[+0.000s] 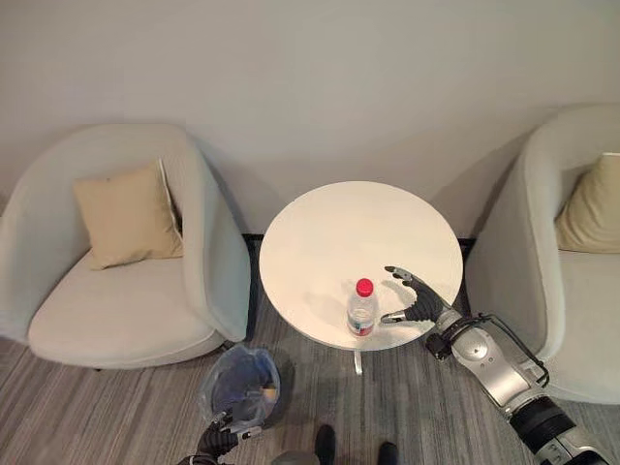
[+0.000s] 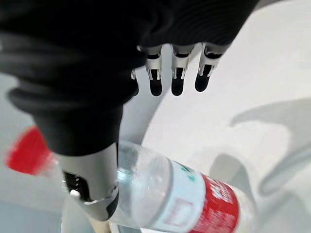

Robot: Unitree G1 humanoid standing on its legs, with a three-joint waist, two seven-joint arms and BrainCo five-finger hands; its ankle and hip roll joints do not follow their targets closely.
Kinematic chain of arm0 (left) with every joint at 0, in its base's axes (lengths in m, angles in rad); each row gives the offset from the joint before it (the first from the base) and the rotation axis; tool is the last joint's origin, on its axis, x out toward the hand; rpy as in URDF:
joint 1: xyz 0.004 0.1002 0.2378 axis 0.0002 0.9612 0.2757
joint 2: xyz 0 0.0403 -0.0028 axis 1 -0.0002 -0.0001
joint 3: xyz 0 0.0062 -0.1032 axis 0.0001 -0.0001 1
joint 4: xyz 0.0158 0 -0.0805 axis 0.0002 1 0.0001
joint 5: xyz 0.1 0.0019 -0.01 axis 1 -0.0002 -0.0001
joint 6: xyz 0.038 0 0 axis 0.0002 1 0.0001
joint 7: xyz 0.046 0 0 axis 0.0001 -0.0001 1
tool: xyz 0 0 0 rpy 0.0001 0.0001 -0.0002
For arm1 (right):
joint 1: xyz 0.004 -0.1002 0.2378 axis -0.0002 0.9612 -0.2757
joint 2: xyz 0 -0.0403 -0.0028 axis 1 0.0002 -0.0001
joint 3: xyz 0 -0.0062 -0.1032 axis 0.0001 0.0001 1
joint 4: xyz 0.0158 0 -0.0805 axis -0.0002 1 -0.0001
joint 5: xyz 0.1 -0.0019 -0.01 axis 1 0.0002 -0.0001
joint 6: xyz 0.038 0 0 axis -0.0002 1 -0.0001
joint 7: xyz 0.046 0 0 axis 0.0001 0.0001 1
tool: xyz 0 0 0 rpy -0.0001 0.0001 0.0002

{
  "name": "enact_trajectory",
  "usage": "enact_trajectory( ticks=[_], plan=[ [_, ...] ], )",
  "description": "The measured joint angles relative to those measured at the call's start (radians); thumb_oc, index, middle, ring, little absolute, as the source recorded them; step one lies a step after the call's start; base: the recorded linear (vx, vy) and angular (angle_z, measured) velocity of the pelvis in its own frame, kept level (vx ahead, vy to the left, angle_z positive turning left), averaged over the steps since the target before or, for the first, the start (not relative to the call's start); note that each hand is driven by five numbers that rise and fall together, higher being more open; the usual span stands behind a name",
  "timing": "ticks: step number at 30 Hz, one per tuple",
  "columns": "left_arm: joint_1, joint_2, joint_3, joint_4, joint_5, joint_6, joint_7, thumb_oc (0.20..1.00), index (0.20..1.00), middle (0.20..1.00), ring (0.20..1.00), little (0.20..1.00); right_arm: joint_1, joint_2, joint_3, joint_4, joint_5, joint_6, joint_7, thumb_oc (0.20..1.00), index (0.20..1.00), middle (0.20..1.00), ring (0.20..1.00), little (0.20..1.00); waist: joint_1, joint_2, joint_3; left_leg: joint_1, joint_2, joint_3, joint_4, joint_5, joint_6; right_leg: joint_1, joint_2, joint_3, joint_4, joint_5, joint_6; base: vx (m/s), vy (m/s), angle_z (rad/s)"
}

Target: Gather garbage on tea table into small bin, then transfer packed bag to large trash can.

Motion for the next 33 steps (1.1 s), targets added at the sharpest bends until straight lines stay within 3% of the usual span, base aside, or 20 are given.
enact_trajectory(
  ticks=[6, 15, 16, 19, 24, 25, 26, 33],
  plan=[
    [-0.010, 0.007, 0.000, -0.002, 0.000, -0.001, 0.000, 1.000, 1.000, 1.000, 1.000, 1.000, 0.000, 0.048, 0.000, 0.084, 0.002, 0.005, -0.029, 1.000, 1.000, 1.000, 1.000, 1.000, 0.014, -0.014, 0.027, -0.022, -0.008, -0.050, 0.000, 0.006, -0.007, -0.005, -0.003, -0.048, 0.000, -0.014, 0.001, -0.01, 0.009, 0.25],
    [-0.050, 0.012, -0.021, -0.013, -0.001, -0.003, 0.004, 1.000, 1.000, 1.000, 1.000, 1.000, -0.187, 0.098, 0.059, 0.202, 0.005, 0.017, -0.072, 1.000, 1.000, 1.000, 1.000, 1.000, 0.057, 0.022, 0.084, -0.084, -0.006, -0.102, 0.007, 0.049, -0.021, -0.054, 0.003, -0.097, 0.000, -0.007, -0.008, -0.03, 0.013, 0.17],
    [-0.065, 0.013, -0.038, -0.015, -0.001, -0.003, 0.004, 1.000, 1.000, 1.000, 1.000, 1.000, -0.200, 0.104, 0.061, 0.211, 0.010, 0.020, -0.075, 0.200, 0.200, 0.200, 0.200, 0.200, 0.060, 0.025, 0.090, -0.086, -0.005, -0.103, 0.007, 0.050, -0.022, -0.054, 0.004, -0.104, 0.000, -0.008, -0.008, -0.01, 0.026, 0.14],
    [-0.069, 0.012, -0.041, -0.028, -0.001, -0.005, 0.006, 1.000, 1.000, 1.000, 1.000, 1.000, -0.236, 0.139, 0.073, 0.231, 0.021, 0.026, -0.093, 0.200, 0.200, 0.200, 0.200, 0.200, 0.081, 0.027, 0.091, -0.086, -0.005, -0.106, 0.007, 0.050, -0.022, -0.052, 0.005, -0.107, 0.000, -0.010, -0.004, 0.00, 0.022, 0.06],
    [-0.069, 0.014, -0.038, -0.031, -0.002, -0.004, 0.012, 1.000, 1.000, 1.000, 1.000, 1.000, -0.224, 0.116, 0.052, 0.208, 0.059, 0.028, -0.106, 0.200, 0.200, 0.200, 0.200, 0.200, 0.080, 0.025, 0.091, -0.083, -0.010, -0.111, 0.007, 0.050, -0.022, -0.046, 0.001, -0.110, 0.000, -0.008, -0.007, 0.00, 0.001, 0.02],
    [-0.070, 0.014, -0.037, -0.031, -0.002, -0.004, 0.012, 1.000, 1.000, 1.000, 1.000, 1.000, -0.211, 0.109, 0.031, 0.185, 0.059, 0.033, -0.107, 0.200, 0.200, 0.200, 0.200, 0.200, 0.079, 0.024, 0.091, -0.080, -0.010, -0.112, 0.007, 0.050, -0.022, -0.044, 0.001, -0.111, 0.000, -0.007, -0.009, -0.01, -0.025, 0.16],
    [-0.067, 0.015, -0.029, -0.033, -0.002, -0.002, 0.012, 1.000, 1.000, 1.000, 1.000, 1.000, -0.134, 0.061, -0.035, 0.044, 0.059, 0.036, -0.114, 0.200, 0.200, 0.200, 0.200, 0.200, 0.073, 0.022, 0.092, -0.068, -0.013, -0.126, 0.007, 0.051, -0.022, -0.027, 0.000, -0.125, 0.000, -0.006, -0.011, -0.02, -0.022, 0.17],
    [-0.062, 0.015, -0.010, -0.040, -0.001, 0.003, 0.004, 1.000, 1.000, 1.000, 1.000, 1.000, 0.011, 0.037, -0.117, -0.093, 0.062, 0.018, -0.086, 0.200, 0.200, 0.200, 0.200, 0.200, 0.042, -0.009, 0.084, -0.043, -0.009, -0.128, 0.000, 0.039, -0.037, 0.005, 0.005, -0.127, 0.000, -0.011, -0.010, -0.02, -0.018, 0.03]
  ],
)
